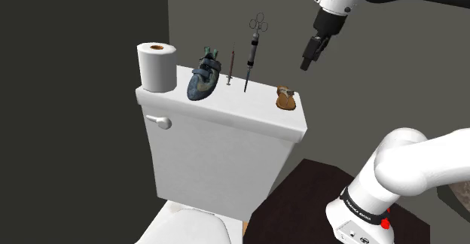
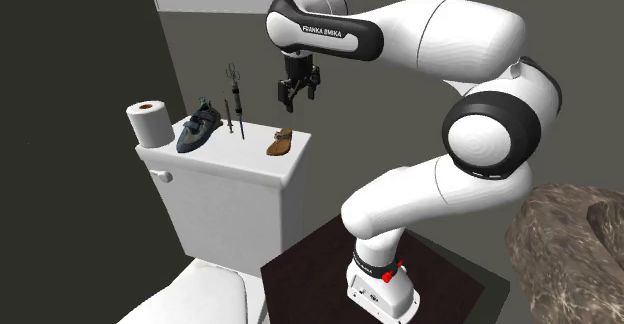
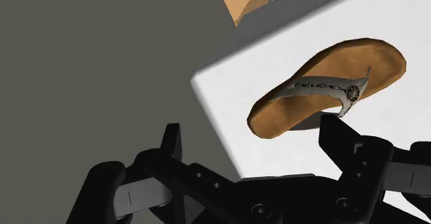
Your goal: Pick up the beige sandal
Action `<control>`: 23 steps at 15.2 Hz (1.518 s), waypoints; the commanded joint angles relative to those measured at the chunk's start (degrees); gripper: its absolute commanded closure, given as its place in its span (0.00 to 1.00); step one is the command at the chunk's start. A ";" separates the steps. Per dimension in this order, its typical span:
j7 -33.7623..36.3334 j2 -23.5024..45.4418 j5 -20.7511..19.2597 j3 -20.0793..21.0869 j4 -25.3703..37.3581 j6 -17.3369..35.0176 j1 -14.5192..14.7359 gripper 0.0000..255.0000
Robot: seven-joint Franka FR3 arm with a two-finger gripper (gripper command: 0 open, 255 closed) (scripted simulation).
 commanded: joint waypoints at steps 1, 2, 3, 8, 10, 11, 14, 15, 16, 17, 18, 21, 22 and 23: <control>0.00 0.00 0.00 0.00 0.00 0.00 0.00 0.00; 4.86 1.97 2.39 0.92 0.94 -1.76 -1.00 0.00; 9.66 3.92 4.93 1.79 1.82 -3.31 -2.04 0.00; 30.27 11.90 16.85 4.31 4.57 -7.29 -5.82 0.00; 30.07 11.65 16.93 4.39 2.84 -5.81 -5.76 0.00; 29.97 11.55 16.97 4.45 1.99 -5.08 -5.74 0.00; 29.66 11.30 17.12 4.63 -0.49 -2.86 -5.70 0.00; 29.50 11.22 17.20 4.73 -1.76 -1.68 -5.67 0.00; 29.50 11.20 17.20 4.73 -1.77 -1.68 -5.67 0.00; 29.50 11.21 17.20 4.73 -1.76 -1.68 -5.67 0.00; 29.57 11.28 17.24 4.80 -1.74 -1.62 -5.65 1.00; 29.54 11.34 17.21 4.77 -1.67 -1.64 -5.67 1.00; 29.53 11.32 17.21 4.77 -1.70 -1.63 -5.67 1.00; 29.52 11.31 17.21 4.76 -1.73 -1.62 -5.67 1.00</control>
